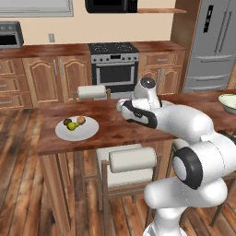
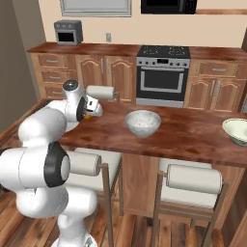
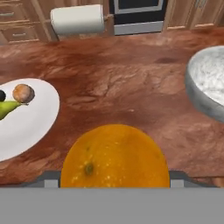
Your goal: Take the fruits from the plate on the dining counter and place two fruits in each bowl.
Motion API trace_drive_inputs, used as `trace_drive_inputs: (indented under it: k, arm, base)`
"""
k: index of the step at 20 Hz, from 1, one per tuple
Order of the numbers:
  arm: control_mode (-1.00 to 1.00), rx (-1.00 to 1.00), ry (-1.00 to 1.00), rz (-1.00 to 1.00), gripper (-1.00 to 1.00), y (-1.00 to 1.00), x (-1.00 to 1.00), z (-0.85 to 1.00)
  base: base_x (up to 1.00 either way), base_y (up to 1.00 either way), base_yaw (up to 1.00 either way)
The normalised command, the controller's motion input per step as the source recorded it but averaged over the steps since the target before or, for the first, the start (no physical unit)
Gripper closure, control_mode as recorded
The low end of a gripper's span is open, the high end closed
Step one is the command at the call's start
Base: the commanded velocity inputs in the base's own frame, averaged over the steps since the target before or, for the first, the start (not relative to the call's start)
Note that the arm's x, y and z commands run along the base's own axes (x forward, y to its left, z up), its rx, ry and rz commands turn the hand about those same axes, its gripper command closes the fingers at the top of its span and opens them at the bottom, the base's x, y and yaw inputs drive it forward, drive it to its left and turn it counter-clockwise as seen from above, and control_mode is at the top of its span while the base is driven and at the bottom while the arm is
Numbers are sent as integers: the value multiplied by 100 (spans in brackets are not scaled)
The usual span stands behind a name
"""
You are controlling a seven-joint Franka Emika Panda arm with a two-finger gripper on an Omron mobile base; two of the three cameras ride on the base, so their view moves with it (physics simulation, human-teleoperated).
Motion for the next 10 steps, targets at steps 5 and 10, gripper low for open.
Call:
trace_drive_inputs:
  k: [5,10]
  arm:
    - [-100,-7,12,5,100,-86,3,47]
    - [-100,-12,15,0,100,-96,0,0]
  base:
    - [0,0,0]
    - [0,0,0]
